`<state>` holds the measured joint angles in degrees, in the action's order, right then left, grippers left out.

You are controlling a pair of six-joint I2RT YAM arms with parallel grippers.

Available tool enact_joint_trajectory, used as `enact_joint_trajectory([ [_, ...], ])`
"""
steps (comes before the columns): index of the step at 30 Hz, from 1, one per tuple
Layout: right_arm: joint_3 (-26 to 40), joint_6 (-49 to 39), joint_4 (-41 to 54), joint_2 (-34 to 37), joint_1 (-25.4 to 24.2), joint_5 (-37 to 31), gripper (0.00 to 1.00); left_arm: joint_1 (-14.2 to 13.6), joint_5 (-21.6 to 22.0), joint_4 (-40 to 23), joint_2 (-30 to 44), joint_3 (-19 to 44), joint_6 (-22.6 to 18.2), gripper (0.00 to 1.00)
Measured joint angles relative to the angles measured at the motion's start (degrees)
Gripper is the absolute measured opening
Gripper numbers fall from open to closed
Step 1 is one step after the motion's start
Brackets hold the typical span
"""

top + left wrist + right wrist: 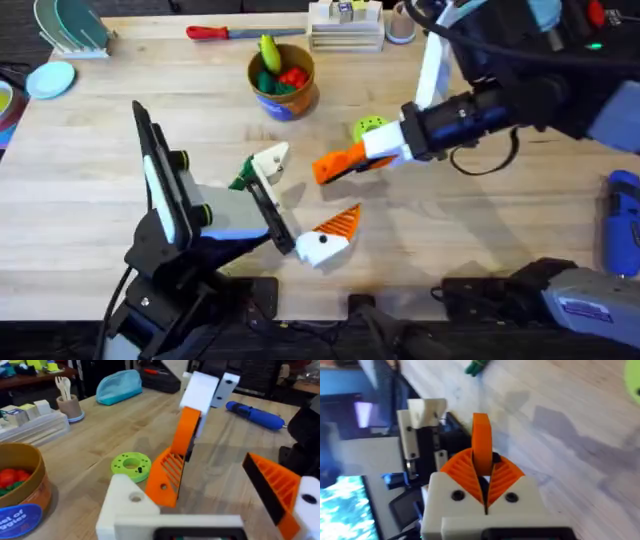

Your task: Pick up the gripper from the table and insert it into the empty holder that is missing its gripper. Then pick up a screw, insert it into the mounting hole, and use the screwdriver to tighten it. Finally, clean up the table by picking up the vegetable and placing it into the bucket.

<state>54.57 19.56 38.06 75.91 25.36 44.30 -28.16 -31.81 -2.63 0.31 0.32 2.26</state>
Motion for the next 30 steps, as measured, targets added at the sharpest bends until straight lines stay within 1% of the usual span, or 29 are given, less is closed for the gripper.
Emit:
enact_joint_trajectory([
  [2,0.0,1.27,-1.91,1.42,-0.04,3.79,0.009,0.0,-0.22,0.0,0.01,0.0,0.55,0.993],
  [6,0.0,3.56,-5.32,2.48,-0.75,9.03,0.009,0.0,-0.47,0.0,0.01,0.0,1.27,0.993],
  [11,0.0,7.1,-8.83,2.48,-2.25,12.48,0.009,0.0,-0.59,0.0,0.01,0.0,2.36,0.993],
  [14,0.0,8.81,-10.56,3.06,-2.23,14.26,0.009,0.0,-0.59,0.0,0.01,0.0,2.72,0.993],
  [17,0.0,9.79,-12.0,5.6,-2.01,16.28,0.009,0.0,-0.59,0.0,0.01,0.0,2.77,0.993],
  [21,0.0,10.55,-15.26,9.6,-2.14,20.45,0.009,0.33,0.9,-0.02,-0.01,0.0,3.21,0.993],
  [25,0.0,10.44,-15.47,11.45,-2.35,23.83,0.009,0.39,1.45,-0.02,0.01,0.0,3.39,0.992],
  [30,0.0,8.17,-13.27,11.55,-2.8,26.14,0.009,0.33,1.32,-0.2,0.01,0.0,3.39,0.992],
])
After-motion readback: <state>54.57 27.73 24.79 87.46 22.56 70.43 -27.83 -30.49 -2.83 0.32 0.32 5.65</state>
